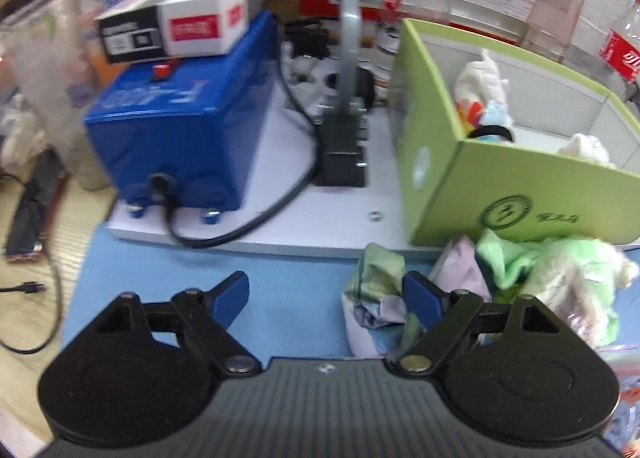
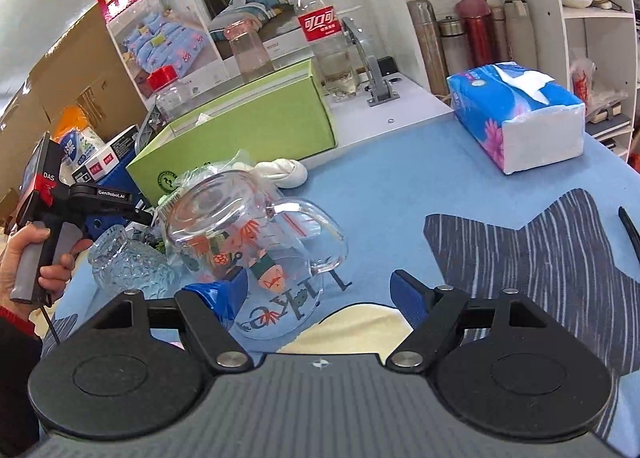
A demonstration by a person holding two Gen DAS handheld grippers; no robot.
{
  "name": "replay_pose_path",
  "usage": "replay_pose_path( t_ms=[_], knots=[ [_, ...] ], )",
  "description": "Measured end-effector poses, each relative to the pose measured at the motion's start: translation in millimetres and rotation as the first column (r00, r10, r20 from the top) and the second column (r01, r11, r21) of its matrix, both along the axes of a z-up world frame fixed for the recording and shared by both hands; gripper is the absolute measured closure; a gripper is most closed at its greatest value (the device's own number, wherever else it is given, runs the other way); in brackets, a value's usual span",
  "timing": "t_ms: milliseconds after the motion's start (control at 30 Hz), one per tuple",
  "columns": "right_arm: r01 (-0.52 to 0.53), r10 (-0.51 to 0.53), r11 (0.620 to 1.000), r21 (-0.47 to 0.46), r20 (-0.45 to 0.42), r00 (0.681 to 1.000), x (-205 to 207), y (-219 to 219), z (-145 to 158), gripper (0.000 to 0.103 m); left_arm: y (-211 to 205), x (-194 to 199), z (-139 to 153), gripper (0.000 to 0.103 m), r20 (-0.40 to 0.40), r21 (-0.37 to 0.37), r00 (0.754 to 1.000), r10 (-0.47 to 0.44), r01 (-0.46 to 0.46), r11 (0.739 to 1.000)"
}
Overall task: Organize soft objects
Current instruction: 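Move the left gripper to the patterned cloth bundle while the right approaches the pink pack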
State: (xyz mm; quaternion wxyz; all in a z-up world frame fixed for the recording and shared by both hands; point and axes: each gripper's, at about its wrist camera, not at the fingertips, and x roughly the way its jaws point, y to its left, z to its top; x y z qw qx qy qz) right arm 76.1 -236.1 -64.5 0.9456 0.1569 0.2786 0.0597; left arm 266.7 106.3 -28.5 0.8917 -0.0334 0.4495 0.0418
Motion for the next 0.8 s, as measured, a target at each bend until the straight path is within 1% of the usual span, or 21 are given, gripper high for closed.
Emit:
replay_pose_path(
  t_ms=[67,100,133,167,267,333,400,467,567,633,700,800],
  knots=[
    [-0.002,0.002,1.000,-0.012,0.007,1.000,-3,2,1,0.038,11,-13,0,0.008,0.012,0.074,0.999,0.030,-0.031,0.997],
    [-0.004,0.004,1.000,-0.012,0.011,1.000,-6,3,2,0.038,16,-21,-1,0.001,0.017,0.119,0.999,0.051,-0.053,0.992],
    [-0.007,0.007,1.000,-0.007,0.012,1.000,-8,3,2,0.038,23,-32,0,0.001,0.032,0.153,0.997,0.071,-0.075,0.985],
    [-0.010,0.010,1.000,-0.003,0.012,1.000,-10,3,2,0.038,30,-40,1,0.001,0.043,0.170,0.995,0.085,-0.091,0.981],
    [-0.020,0.020,1.000,-0.006,0.013,1.000,-19,6,2,0.038,57,-74,9,0.002,0.067,0.187,0.988,0.137,-0.148,0.971],
    [-0.028,0.029,0.999,-0.017,0.011,1.000,-26,9,3,0.038,68,-95,19,0.003,0.103,0.168,0.986,0.134,-0.150,0.974],
    [-0.039,0.039,0.999,-0.021,0.012,0.999,-31,11,4,0.038,73,-107,32,0.002,0.139,0.113,0.985,0.101,-0.117,0.987],
    [-0.058,0.058,0.998,-0.019,0.017,0.998,-35,16,6,0.038,72,-105,39,0.002,0.154,0.057,0.984,0.089,-0.098,0.994],
    [-0.102,0.102,0.994,-0.026,0.034,0.994,-43,25,13,0.038,63,-87,41,0.002,0.138,-0.039,0.983,0.117,-0.113,0.993],
    [-0.145,0.147,0.989,-0.033,0.040,0.988,-50,34,16,0.038,55,-74,36,0.002,0.103,-0.087,0.986,0.130,-0.121,0.989],
    [-0.179,0.180,0.984,-0.018,0.033,0.983,-54,42,14,0.038,47,-60,28,0.002,0.068,-0.105,0.987,0.147,-0.139,0.985],
    [-0.230,0.230,0.973,-0.001,-0.001,0.973,-51,54,4,0.038,43,-41,15,0.002,0.014,-0.101,0.978,0.208,-0.205,0.973]
  ],
)
